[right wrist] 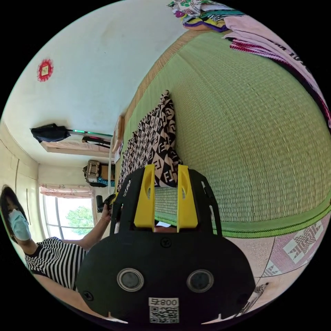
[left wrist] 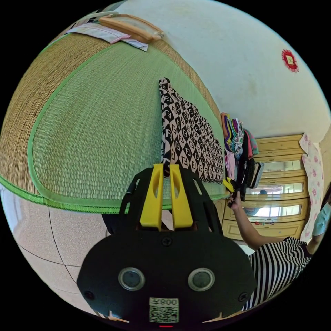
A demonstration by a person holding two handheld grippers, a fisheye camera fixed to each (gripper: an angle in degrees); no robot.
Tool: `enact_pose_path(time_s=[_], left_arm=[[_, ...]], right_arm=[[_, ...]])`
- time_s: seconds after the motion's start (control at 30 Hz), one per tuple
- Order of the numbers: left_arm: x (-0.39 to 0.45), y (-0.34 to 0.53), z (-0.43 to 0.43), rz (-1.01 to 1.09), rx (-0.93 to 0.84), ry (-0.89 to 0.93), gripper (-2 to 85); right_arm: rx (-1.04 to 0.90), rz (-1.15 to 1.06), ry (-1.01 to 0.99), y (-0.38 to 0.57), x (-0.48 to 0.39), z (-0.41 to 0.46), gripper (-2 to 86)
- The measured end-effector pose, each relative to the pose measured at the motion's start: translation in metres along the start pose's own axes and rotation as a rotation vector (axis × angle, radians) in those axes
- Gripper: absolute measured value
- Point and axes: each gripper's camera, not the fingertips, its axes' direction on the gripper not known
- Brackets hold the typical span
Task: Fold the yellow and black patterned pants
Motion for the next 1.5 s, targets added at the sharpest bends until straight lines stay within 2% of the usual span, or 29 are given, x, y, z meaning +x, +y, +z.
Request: enact_pose_path(time_s=[0.13,0.27,0.53,0.77,1.0,1.33,1.5], left_arm=[[-0.005,0.010,0.008,-0.022,-0.003,0.009,3.0],[-0.003,0.020,0.015,-0.013,-0.007,0.000,2.9],[0.000,0.046,0.022,0.011,0.002,-0.027,2.9],[-0.010,0.090,0.041,-0.034,0.005,-0.065,2.9],[-0.008,0.114,0.084,-0.074,0.013,-0.040,3.2],[0.028,0.163,0.137,-0.080,0.120,-0.129,1.8],[0.077,0.182,0.187,0.056,0.095,-0.091,1.8]], right_arm=[[-0.078,0.028,-0.023,-0.007,0.008,0.008,10.6],[-0.140,0.027,-0.051,-0.010,0.004,0.017,7.5],[-0.153,-0.035,-0.086,0.025,-0.014,-0.006,3.1],[-0.181,-0.019,-0.137,0.073,-0.014,-0.007,2.5],[-0.144,-0.004,-0.175,0.078,-0.018,-0.018,2.5],[-0.168,-0.017,-0.210,0.076,-0.026,-0.035,2.2],[-0.165,-0.018,-0.279,0.084,-0.020,-0.048,2.6]])
